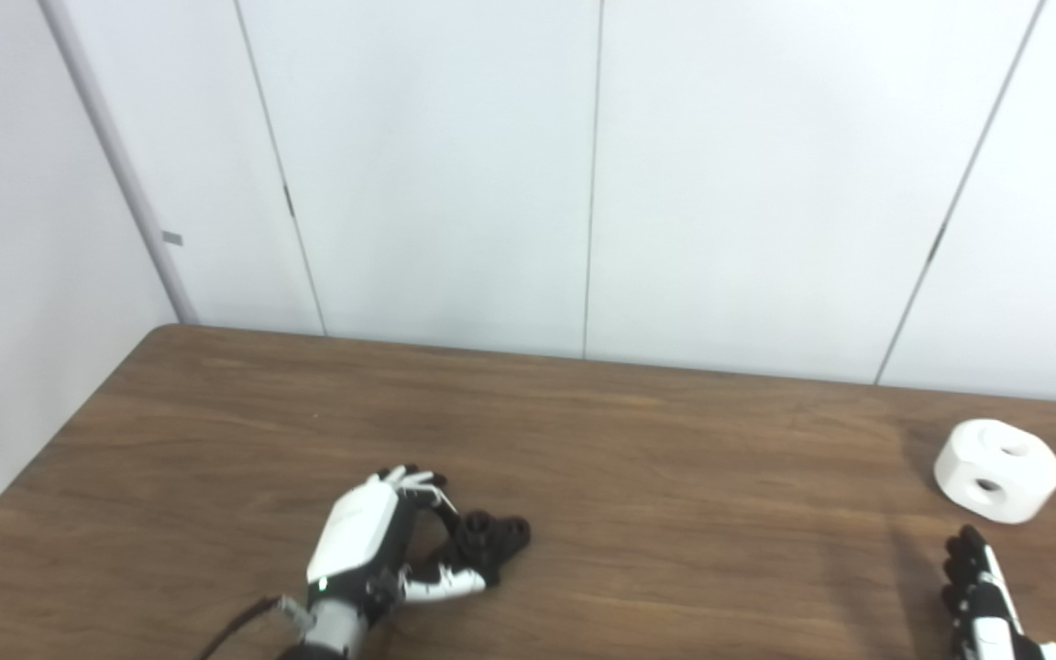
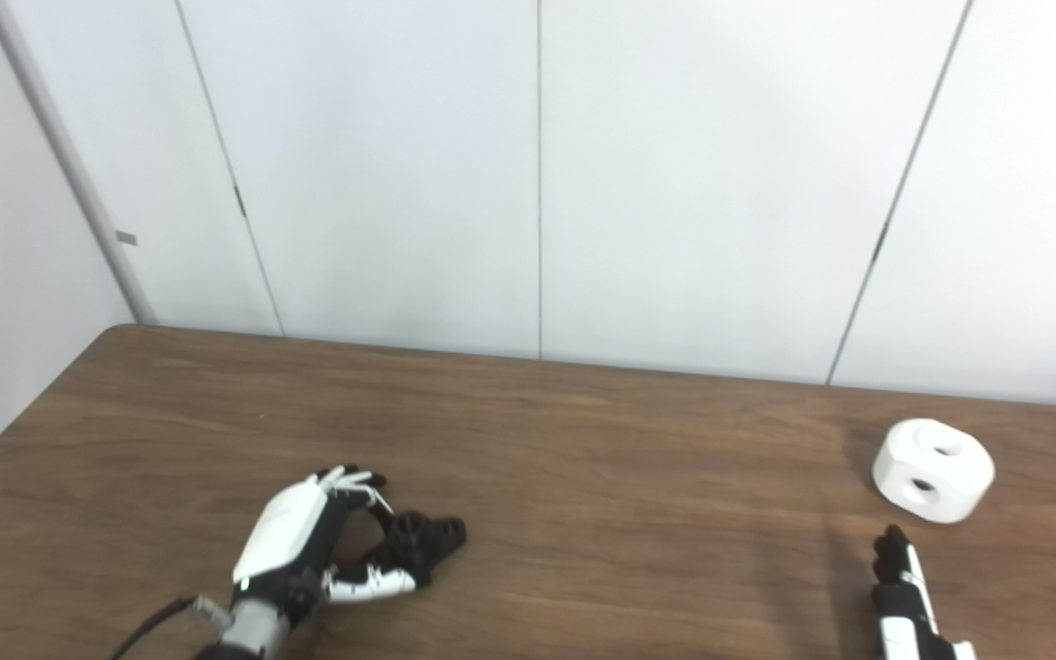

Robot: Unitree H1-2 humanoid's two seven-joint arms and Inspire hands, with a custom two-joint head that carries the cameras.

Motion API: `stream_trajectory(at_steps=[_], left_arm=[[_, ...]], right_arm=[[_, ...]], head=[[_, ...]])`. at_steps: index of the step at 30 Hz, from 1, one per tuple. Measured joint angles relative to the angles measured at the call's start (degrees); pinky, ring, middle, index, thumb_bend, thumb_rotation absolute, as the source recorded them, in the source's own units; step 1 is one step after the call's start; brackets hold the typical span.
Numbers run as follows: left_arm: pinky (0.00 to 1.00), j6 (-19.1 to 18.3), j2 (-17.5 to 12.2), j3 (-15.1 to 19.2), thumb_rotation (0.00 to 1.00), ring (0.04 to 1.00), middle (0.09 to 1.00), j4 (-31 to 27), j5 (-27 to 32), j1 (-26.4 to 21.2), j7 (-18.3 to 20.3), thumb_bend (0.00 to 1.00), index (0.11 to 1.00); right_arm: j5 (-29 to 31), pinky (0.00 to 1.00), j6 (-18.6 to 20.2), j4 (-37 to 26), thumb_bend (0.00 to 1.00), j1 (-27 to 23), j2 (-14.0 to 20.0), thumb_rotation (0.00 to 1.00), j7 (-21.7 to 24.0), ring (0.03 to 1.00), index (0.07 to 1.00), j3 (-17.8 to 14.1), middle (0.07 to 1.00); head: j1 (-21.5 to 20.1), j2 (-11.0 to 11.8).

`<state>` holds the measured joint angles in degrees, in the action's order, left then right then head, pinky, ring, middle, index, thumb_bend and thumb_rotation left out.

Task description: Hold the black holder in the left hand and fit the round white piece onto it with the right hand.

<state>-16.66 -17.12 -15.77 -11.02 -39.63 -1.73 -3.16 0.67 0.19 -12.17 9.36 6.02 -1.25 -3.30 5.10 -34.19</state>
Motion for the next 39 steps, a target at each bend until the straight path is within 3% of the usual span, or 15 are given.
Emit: stream_trajectory(at_steps=[8, 24, 35, 39], left_arm=[[1.00, 1.7, 1.1, -2.4, 0.05, 0.932, 0.830, -3.1, -3.2, 2.6, 1.6, 0.52, 0.486], [1.00, 6.6, 3.1, -5.8, 0.05, 0.938, 0.828, -4.0, -7.9, 6.4, -0.2, 0.52, 0.485], [1.00, 8.8, 3.2, -6.6, 0.05, 0.932, 0.822, -3.6, -9.7, 6.6, -0.5, 0.52, 0.485], [1.00, 9.4, 3.3, -6.6, 0.05, 0.932, 0.823, -3.3, -9.9, 6.5, -0.7, 0.52, 0.485]], right_arm=[[-0.9, 1.00, 2.6, -1.8, 0.63, 0.0, -0.8, 1.00, -1.3, 1.000, 1.000, 1.8, 0.977], [-2.2, 1.00, 8.9, -5.8, 0.62, 0.0, -1.2, 1.00, -1.9, 1.000, 1.000, 2.9, 1.000], [-1.5, 1.00, 9.7, -6.3, 0.62, 0.0, -0.9, 1.00, -1.6, 1.000, 1.000, 2.0, 0.996], [-2.5, 1.00, 11.8, -7.5, 0.64, -0.2, -0.6, 0.98, -1.6, 1.000, 1.000, 1.2, 1.000]], head=[[-2.8, -2.0], [-6.8, -5.8], [-8.7, -6.3], [-9.3, -6.3]])
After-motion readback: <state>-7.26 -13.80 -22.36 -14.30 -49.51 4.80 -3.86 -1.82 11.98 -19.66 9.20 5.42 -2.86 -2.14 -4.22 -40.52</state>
